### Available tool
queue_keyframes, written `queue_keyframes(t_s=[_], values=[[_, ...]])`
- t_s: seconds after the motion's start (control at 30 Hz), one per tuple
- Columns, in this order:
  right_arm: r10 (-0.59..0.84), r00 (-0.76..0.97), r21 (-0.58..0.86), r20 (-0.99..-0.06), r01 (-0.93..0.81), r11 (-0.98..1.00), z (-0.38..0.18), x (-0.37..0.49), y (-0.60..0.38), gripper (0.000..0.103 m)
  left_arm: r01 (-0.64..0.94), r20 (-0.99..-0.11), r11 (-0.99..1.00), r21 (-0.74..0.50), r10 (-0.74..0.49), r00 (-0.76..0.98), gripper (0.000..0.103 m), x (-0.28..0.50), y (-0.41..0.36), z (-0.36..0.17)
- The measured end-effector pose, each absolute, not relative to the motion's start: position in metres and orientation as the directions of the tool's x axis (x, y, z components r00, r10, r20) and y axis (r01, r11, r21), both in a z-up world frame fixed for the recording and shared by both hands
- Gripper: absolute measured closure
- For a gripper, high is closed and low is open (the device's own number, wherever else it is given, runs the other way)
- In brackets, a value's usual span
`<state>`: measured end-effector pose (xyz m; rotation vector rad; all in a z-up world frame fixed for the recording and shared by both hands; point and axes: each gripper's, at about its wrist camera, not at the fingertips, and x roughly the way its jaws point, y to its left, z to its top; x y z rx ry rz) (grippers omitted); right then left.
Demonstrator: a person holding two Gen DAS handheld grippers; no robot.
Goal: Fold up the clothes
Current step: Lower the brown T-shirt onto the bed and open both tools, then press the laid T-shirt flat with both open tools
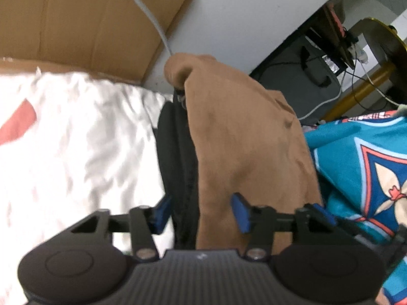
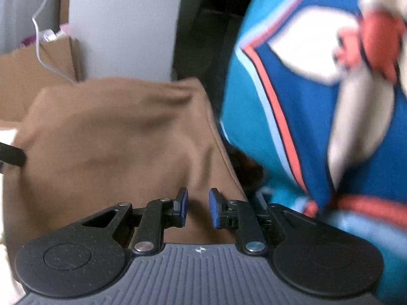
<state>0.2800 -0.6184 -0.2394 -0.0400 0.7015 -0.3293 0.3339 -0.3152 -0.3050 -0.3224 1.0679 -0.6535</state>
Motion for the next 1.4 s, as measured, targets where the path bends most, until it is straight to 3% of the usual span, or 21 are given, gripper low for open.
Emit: queue_keyframes(t_s=[0.23,0.37,0.8,1.13,1.23,1.3,1.33,1.4], values=[[-0.381,0.688,-0.215,-0.617,0.318,0.923,-0.253,0.255,-0.619,0.078,0.386,-0.731,0.783,-0.487,-0.607,0.310,0.060,0.318,-0.318,-0.302],[-0.408,0.658,-0.199,-0.633,0.371,0.907,-0.257,0.232,-0.625,0.069,0.409,-0.746,0.789,-0.459,-0.592,0.305,0.045,0.307,-0.317,-0.306],[-0.369,0.634,-0.078,-0.680,0.437,0.896,-0.270,0.184,-0.635,0.067,0.421,-0.736,0.755,-0.503,-0.629,0.249,0.042,0.288,-0.314,-0.329],[-0.277,0.682,0.083,-0.677,0.444,0.892,-0.261,0.167,-0.632,0.053,0.421,-0.701,0.725,-0.545,-0.669,0.245,0.035,0.288,-0.321,-0.341],[-0.271,0.689,0.106,-0.672,0.451,0.886,-0.259,0.167,-0.633,0.047,0.429,-0.684,0.687,-0.586,-0.704,0.192,0.040,0.279,-0.322,-0.350],[-0.263,0.690,0.110,-0.674,0.446,0.888,-0.259,0.169,-0.631,0.047,0.446,-0.676,0.658,-0.606,-0.722,0.146,0.058,0.272,-0.322,-0.355],[-0.261,0.690,0.110,-0.675,0.444,0.889,-0.259,0.170,-0.630,0.047,0.452,-0.673,0.647,-0.614,-0.728,0.127,0.062,0.268,-0.322,-0.357],[-0.261,0.687,0.104,-0.678,0.441,0.891,-0.261,0.175,-0.630,0.047,0.457,-0.667,0.644,-0.613,-0.732,0.137,0.082,0.262,-0.318,-0.357]])
